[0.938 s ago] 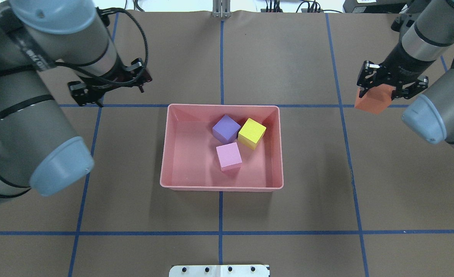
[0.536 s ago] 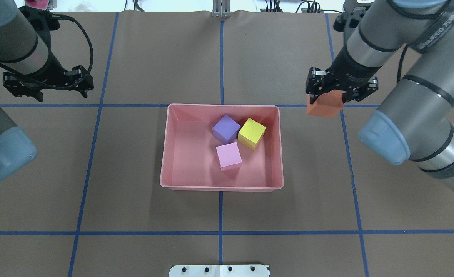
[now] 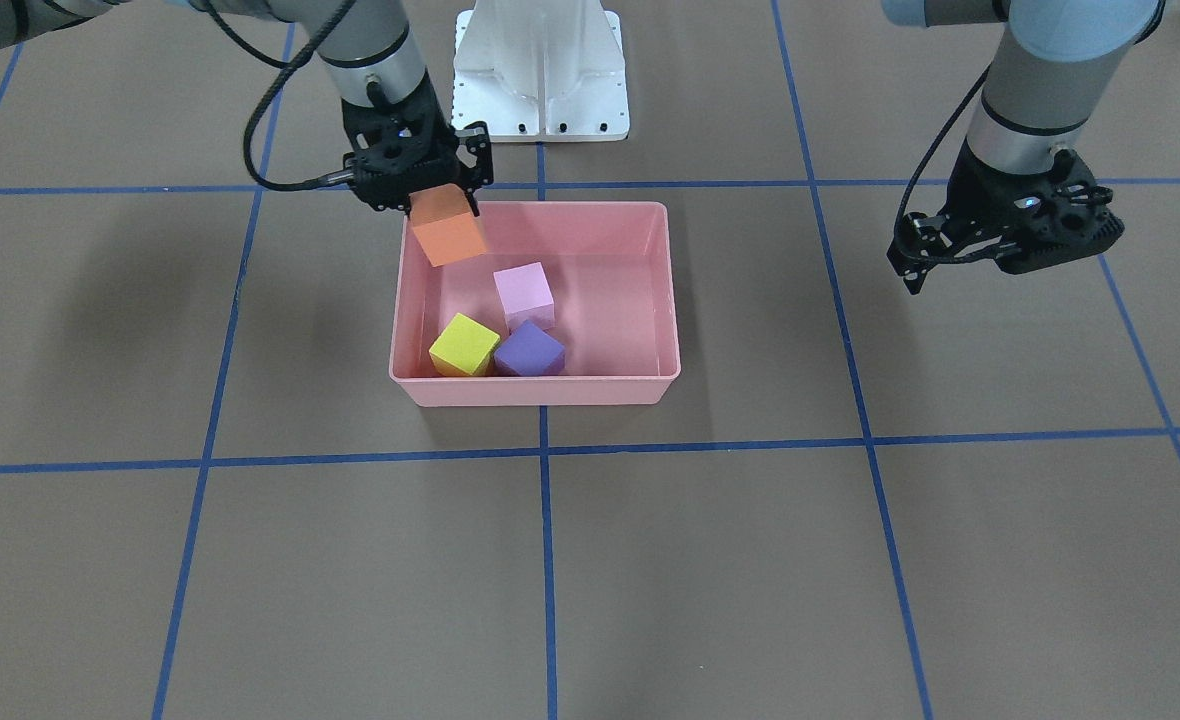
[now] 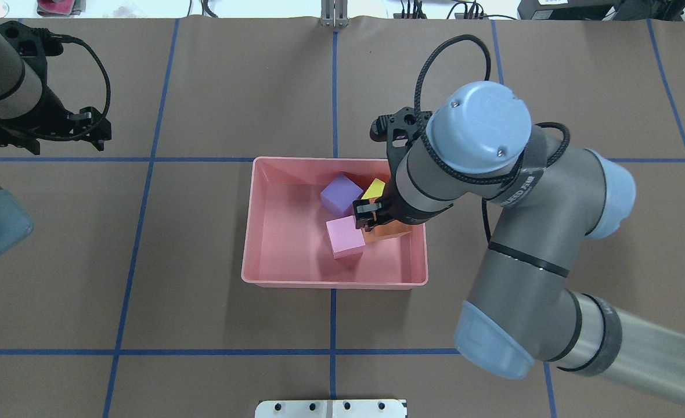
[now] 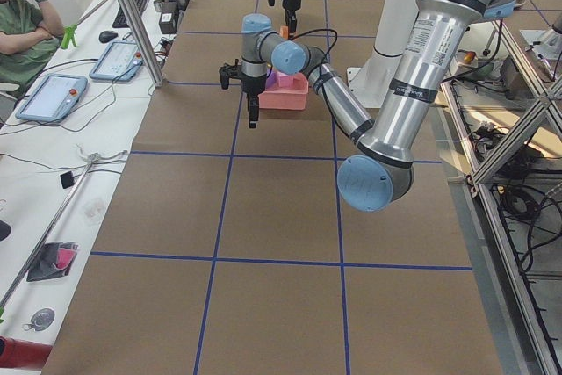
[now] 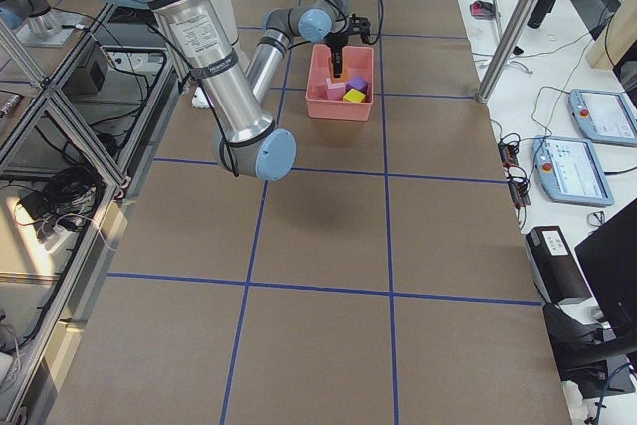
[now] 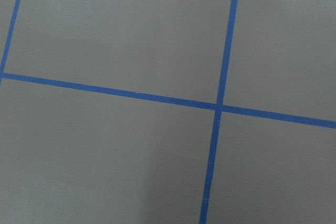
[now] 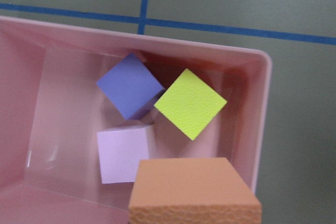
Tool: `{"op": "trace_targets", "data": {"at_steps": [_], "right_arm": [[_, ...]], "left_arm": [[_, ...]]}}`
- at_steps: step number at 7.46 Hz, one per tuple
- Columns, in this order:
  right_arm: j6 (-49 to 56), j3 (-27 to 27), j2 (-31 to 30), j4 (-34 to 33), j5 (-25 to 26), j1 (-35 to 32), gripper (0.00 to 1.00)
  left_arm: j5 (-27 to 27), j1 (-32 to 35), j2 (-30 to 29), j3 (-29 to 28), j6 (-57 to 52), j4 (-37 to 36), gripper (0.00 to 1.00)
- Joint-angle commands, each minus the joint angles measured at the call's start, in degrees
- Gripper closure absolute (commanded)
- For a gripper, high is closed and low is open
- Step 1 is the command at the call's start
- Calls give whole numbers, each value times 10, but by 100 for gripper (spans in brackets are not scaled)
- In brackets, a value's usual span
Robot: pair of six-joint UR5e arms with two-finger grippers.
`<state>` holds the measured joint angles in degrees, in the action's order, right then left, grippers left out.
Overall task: Place blocks into pink bin with both arms
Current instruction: 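Carry the orange cube into the bin with the right gripper while the left gripper withdraws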
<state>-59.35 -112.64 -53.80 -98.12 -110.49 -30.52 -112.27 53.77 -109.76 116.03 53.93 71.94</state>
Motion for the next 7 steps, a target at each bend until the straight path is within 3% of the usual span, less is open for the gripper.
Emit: {"op": "trace_targets", "data": {"at_steps": [1,3,4,5,7], "right_arm": [[-1,79,72,16,14,27,100],[-1,130,95,53,14,33,100],[-27,137,102,58,13,34,33],[-85,143,115,58,14,42,0],[-92,145,121,59,23,47,0]], "left_arm": [[-1,1,14,-20,-1,27,0],[-1,1,38,-26,1,74,0],[-1,4,39,-32,0,75,0],[0,4,39,-32,0,76,0],[1,4,39,-31,-1,76,0]]}}
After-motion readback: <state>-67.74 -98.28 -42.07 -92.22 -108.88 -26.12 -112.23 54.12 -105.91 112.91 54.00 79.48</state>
